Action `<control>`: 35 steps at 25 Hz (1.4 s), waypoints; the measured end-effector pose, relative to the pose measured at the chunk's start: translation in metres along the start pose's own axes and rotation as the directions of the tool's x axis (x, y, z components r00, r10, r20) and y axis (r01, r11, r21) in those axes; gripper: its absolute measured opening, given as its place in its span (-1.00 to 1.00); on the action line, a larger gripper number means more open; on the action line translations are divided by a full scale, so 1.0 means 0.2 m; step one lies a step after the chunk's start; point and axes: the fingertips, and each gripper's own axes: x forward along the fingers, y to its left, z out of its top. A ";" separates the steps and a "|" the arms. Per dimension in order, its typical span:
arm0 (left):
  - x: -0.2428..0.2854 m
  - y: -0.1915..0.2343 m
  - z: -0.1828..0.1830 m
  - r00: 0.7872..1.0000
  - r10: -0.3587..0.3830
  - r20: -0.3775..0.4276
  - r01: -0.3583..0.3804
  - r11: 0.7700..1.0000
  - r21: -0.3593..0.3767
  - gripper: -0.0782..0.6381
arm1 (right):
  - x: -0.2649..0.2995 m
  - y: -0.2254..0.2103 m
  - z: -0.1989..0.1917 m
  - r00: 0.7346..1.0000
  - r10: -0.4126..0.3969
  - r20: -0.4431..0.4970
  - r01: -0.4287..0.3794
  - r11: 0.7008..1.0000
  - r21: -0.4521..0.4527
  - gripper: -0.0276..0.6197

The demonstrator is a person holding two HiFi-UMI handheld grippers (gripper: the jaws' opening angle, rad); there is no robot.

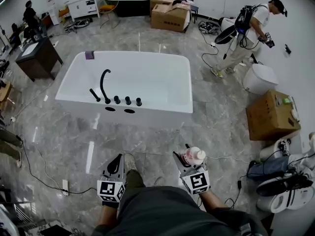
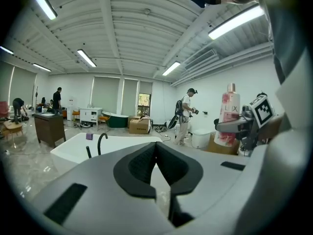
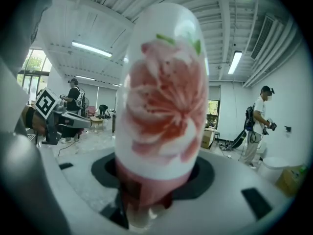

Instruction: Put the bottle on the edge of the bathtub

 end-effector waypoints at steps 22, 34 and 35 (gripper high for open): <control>0.92 0.89 0.28 0.984 -0.181 0.002 0.181 0.984 -0.005 -0.78 | 1.08 -0.13 0.38 0.991 -0.131 -0.032 0.130 0.991 -0.022 -0.19; 1.24 1.04 0.28 0.991 -0.132 -0.029 0.131 0.991 -0.015 -0.78 | 1.53 -0.34 0.41 0.998 -0.066 -0.009 0.065 0.996 -0.053 -0.19; 1.26 1.04 0.28 0.994 -0.110 -0.029 0.110 0.994 -0.017 -0.78 | 1.57 -0.35 0.40 0.999 -0.041 -0.010 0.040 0.998 -0.056 -0.19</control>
